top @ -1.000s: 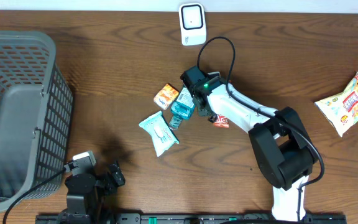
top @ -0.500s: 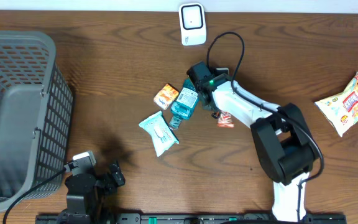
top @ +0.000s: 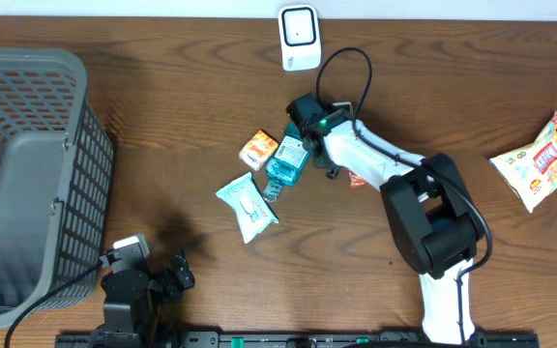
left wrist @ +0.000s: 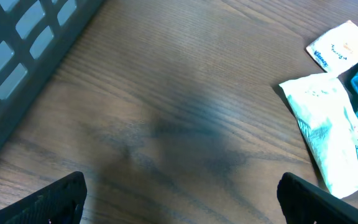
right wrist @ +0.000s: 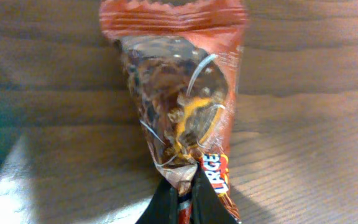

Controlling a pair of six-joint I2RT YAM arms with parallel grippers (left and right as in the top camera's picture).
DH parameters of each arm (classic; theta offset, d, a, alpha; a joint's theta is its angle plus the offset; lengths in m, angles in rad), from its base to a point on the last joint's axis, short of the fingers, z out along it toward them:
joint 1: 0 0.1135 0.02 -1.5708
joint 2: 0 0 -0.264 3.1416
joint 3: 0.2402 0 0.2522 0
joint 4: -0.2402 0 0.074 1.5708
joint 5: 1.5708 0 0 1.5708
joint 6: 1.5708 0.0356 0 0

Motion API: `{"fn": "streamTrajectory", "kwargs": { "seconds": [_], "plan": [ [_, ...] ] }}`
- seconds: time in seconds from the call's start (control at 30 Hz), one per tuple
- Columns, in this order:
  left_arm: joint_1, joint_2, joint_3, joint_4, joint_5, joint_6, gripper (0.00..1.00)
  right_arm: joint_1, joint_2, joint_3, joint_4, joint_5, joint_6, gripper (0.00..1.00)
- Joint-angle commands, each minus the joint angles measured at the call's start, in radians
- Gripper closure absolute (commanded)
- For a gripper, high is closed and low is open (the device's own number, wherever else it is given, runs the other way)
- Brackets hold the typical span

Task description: Scan the item barcode

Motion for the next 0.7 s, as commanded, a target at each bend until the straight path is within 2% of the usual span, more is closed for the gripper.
{"fn": "streamTrajectory", "kwargs": {
  "seconds": [0.0,0.13,0.23,0.37,0.53,0.67],
  "plan": [
    [-0.002,0.000,-0.001,-0.036,0.010,0.013,0.02,-0.023,0.034,-0.010,-0.039,-0.538,-0.186,0.99],
    [-0.002,0.000,-0.001,-0.036,0.010,0.013,0.02,-0.077,-0.080,0.032,-0.097,-0.934,-0.374,0.99],
    [-0.002,0.000,-0.001,-0.036,0.010,0.013,0.02,-0.129,-0.139,0.032,-0.153,-1.149,-0.441,0.99],
    [-0.002,0.000,-0.001,-0.036,0.010,0.013,0.02,-0.183,-0.151,0.031,-0.262,-1.410,-0.618,0.99],
    [-0.002,0.000,-0.001,-0.036,0.010,0.013,0.02,-0.217,-0.148,-0.002,-0.284,-1.439,-0.692,0.99],
    [-0.002,0.000,-0.001,-0.036,0.010,0.013,0.02,-0.214,-0.148,-0.011,-0.296,-1.609,-0.813,0.99]
  ]
}}
